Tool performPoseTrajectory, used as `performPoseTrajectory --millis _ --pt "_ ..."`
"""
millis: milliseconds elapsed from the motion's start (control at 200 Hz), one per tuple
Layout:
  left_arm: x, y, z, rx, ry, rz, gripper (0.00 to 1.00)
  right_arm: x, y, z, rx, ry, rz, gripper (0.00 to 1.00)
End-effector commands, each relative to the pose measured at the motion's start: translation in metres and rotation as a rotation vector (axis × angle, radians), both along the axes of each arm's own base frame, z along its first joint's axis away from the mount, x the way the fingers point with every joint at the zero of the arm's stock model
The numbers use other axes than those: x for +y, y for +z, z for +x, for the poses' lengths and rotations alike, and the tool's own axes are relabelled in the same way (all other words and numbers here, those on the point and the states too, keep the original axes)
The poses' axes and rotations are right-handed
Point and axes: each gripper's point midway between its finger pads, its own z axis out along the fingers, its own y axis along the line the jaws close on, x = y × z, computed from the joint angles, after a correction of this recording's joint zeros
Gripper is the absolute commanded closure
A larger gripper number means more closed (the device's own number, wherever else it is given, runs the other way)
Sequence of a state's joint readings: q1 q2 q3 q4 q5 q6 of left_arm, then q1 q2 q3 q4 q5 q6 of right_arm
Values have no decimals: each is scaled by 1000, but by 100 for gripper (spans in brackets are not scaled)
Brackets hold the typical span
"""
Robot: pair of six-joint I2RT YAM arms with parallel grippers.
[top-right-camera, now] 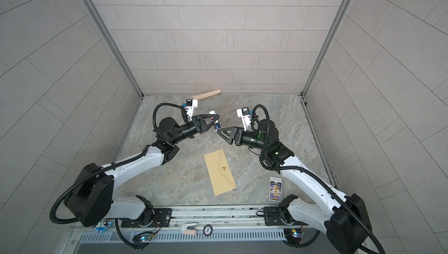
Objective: Place the letter into the envelope and seal it
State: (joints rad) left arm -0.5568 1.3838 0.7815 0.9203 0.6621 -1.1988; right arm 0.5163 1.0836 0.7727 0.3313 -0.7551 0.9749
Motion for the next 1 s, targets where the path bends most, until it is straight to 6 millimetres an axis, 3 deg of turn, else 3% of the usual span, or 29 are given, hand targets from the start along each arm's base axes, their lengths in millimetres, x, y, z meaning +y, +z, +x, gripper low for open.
performPoseTrajectory --millis 0,120,195,340,450,490,540,595,680,751,911,996 --pt "4 30 -12 -76 -32 -76 100 7 22 -2 -40 58 91 33" --pt "4 33 -13 -76 -35 -95 100 13 26 8 -52 61 125 48" --pt "5 33 -15 -76 -30 -97 100 17 30 9 -57 82 146 63" --pt "7 32 -15 -79 -12 -80 100 21 33 3 -82 100 120 88" --pt "7 31 -12 -74 4 -67 100 26 31 -7 -114 108 24 100" --pt "8 28 -10 -67 17 -52 100 27 30 -10 -145 99 -48 100" --pt "9 24 -7 -58 43 -16 100 18 7 -9 -137 28 -263 100" --pt "12 18 -4 -53 78 37 100 7 -2 -11 -198 -49 -482 100" --pt "16 13 -2 -49 118 91 100 -18 -4 -1 -335 -262 -797 100" --pt "17 17 -2 -59 117 53 100 -31 11 1 -457 -427 -990 100" --pt "11 16 0 -47 92 -1 100 -4 57 -13 -698 -646 -1212 100" --pt "12 16 -1 -57 99 7 100 18 65 -21 -754 -719 -1300 100"
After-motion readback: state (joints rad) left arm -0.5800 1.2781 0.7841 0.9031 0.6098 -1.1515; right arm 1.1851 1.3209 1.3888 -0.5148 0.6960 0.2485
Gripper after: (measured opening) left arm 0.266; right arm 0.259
